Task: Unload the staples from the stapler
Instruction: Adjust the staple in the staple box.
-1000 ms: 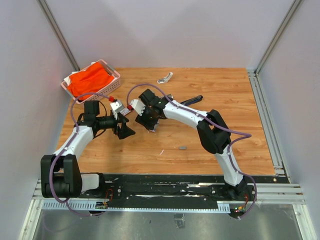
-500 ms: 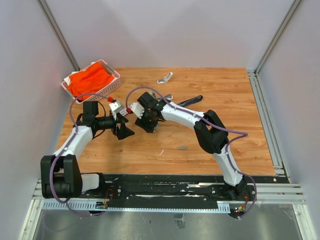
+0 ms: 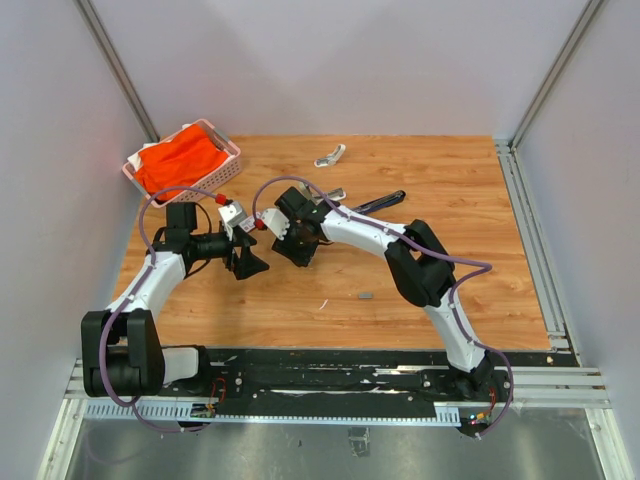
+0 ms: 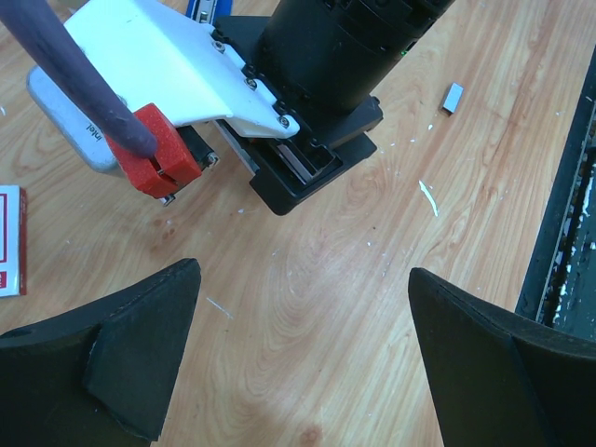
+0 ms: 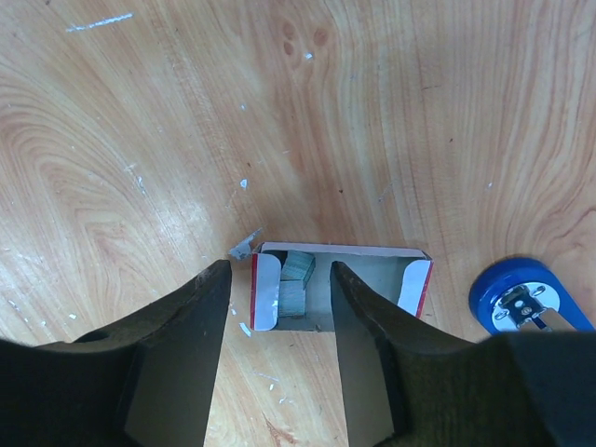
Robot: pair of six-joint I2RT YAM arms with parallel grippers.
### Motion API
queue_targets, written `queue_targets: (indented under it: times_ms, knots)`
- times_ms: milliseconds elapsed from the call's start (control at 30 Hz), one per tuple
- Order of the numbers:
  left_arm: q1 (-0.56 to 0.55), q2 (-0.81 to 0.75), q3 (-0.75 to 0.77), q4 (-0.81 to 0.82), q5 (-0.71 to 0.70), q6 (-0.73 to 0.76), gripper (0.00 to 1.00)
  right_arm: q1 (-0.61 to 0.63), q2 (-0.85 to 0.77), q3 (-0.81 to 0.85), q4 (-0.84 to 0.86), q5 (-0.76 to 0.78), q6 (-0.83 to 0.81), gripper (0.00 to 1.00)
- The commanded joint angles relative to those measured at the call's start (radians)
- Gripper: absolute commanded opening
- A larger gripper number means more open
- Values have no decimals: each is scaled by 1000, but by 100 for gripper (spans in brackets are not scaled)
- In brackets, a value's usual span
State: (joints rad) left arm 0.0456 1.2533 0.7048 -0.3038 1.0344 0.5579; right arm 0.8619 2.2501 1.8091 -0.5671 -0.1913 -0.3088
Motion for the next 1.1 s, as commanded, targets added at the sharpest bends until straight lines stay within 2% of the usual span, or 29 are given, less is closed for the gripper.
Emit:
queue_targets:
  times_ms: [0, 333, 533, 1067]
  knots:
    - [9, -18, 10, -11, 27, 17, 98, 19, 20, -5, -23, 3, 14, 47]
    - [10, -17, 10, -11, 29, 17, 98, 23, 17, -9, -24, -4, 13, 40]
    - [10, -18, 9, -11, 29, 20, 98, 25, 10, -11, -23, -11, 12, 30]
    - [10, -18, 10, -13, 28, 22, 98, 28, 6, -7, -26, -10, 6, 27]
